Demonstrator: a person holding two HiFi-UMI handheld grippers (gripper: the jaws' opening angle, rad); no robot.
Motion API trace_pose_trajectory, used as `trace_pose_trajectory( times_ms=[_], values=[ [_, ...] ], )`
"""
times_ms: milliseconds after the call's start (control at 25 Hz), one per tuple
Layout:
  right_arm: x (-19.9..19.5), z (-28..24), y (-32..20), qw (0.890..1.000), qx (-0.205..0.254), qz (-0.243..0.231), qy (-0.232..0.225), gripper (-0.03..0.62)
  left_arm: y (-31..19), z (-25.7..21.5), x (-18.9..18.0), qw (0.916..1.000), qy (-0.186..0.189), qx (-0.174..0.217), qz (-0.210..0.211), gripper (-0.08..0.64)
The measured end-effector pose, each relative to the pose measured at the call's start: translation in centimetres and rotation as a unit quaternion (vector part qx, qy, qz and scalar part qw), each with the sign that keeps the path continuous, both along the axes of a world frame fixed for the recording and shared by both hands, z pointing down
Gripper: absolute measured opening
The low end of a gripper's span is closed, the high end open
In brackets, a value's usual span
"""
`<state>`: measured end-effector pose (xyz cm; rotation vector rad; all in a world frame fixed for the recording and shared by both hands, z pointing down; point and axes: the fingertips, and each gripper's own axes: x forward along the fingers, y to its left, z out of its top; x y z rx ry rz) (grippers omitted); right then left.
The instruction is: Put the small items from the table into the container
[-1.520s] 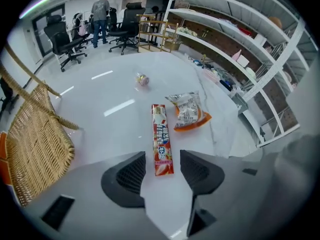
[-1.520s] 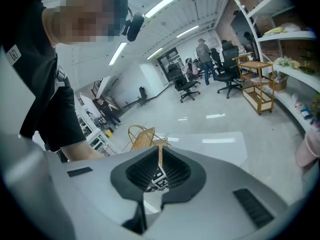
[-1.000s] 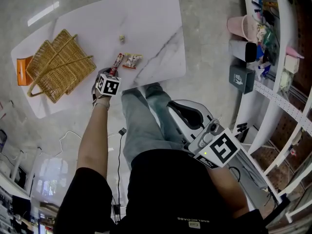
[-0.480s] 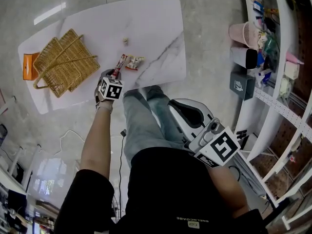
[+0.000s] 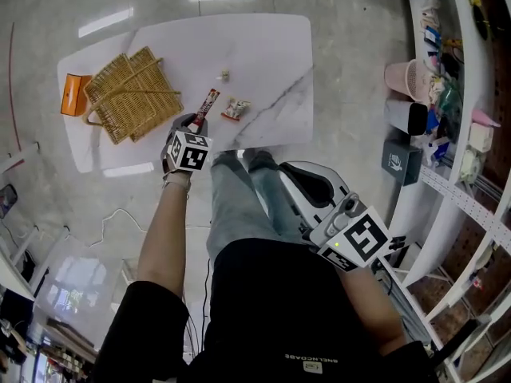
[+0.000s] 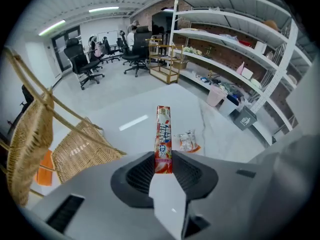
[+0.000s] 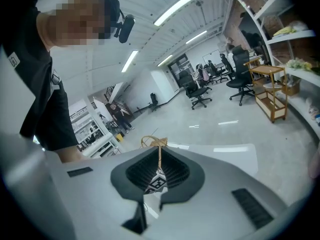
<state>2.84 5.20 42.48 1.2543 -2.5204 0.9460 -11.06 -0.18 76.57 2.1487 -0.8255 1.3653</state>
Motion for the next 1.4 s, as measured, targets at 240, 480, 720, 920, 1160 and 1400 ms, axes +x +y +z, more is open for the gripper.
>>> trace_pose_trajectory(
  times_ms=[240, 480, 720, 920, 1160, 1400],
  values=[
    [-1.9, -1.7, -0.2, 1.0, 0.017, -0.02, -0.011, 0.012, -1.4, -4.5, -2.0, 0.9991, -0.003, 0.035, -0.022, 0.11],
    [-4.2, -3.4, -0.5, 0.998, 0.036, -0.041, -0.025, 0.012, -1.6, -8.3, -4.7, 0.9974, -0.005, 0.059, -0.041, 0.11],
    [-7.1, -4.5, -0.3, 0.996, 0.049, -0.064, -0.035, 0.012, -1.7, -12.2, -7.6, 0.9939, 0.0, 0.082, -0.074, 0.11],
    [-9.5, -5.3, -0.3, 0.994, 0.058, -0.082, -0.04, 0.012, -2.5, -14.4, -10.7, 0.9894, -0.001, 0.098, -0.108, 0.11],
    [-12.3, -5.9, -0.8, 0.992, 0.07, -0.097, -0.037, 0.012, -3.8, -15.7, -14.1, 0.9851, -0.005, 0.1, -0.14, 0.11],
    [-13.9, -5.8, -1.5, 0.992, 0.068, -0.103, -0.034, 0.012, -3.9, -15.1, -16.3, 0.9847, -0.015, 0.096, -0.145, 0.11]
  ],
)
